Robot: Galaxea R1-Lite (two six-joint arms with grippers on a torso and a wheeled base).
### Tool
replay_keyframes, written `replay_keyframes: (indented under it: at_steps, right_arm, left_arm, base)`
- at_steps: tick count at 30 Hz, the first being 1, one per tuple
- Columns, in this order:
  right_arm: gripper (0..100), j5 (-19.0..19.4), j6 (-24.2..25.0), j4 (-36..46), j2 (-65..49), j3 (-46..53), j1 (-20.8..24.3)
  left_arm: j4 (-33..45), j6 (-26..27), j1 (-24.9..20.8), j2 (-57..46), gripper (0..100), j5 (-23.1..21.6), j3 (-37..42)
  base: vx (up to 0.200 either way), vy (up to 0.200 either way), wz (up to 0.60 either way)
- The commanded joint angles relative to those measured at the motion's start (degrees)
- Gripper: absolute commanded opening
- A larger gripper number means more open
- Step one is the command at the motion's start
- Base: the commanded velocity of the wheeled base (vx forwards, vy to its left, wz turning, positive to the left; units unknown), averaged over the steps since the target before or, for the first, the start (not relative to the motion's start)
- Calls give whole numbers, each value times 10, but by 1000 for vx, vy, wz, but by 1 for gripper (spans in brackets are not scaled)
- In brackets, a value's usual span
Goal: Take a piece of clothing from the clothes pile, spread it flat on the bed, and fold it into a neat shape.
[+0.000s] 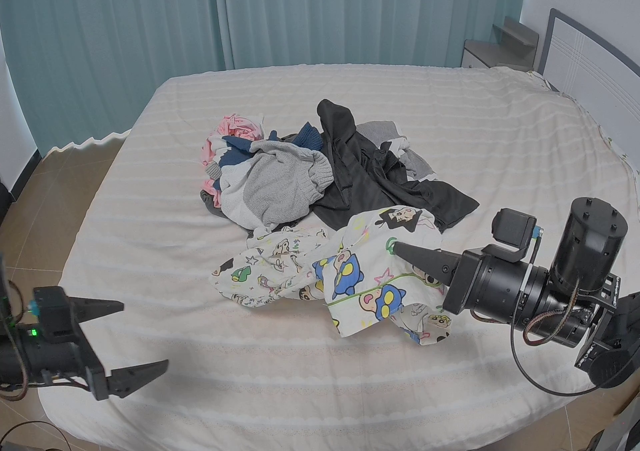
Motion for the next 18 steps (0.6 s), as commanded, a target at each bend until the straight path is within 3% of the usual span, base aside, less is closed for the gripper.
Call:
replay_keyframes:
  at_steps: [1,3,4,5,9,11,16,18]
  right_arm:
    - [0,2,-3,33,-39,-17,25]
    - [0,2,-3,33,-39,-18,25]
    - [0,2,-3,33,-39,-18,25]
    - [0,2,-3,34,-37,-24,26]
    - [0,2,-3,33,-33,-28,25]
    - [0,1,-1,32,-32,-30,25]
    - [0,0,-1,33,-34,-34,26]
    - [0,0,-1,33,-35,-33,26]
  left_arm:
    - [-242,66,-93,397,100,-2,38]
    - [-336,66,-91,471,100,20,46]
    - [-336,66,-91,471,100,20,46]
    - [-446,62,-92,542,100,39,59]
    - [-609,43,-117,651,100,46,71]
    - [-665,39,-123,695,100,58,67]
    - [-800,17,-149,787,100,166,35]
    - [-834,-10,-164,805,100,171,32]
  base:
    - [0,0,0]
    - [0,0,0]
    - [0,0,0]
    - [0,0,0]
    - [0,0,0]
    - [0,0,0]
    - [0,0,0]
    - [0,0,0]
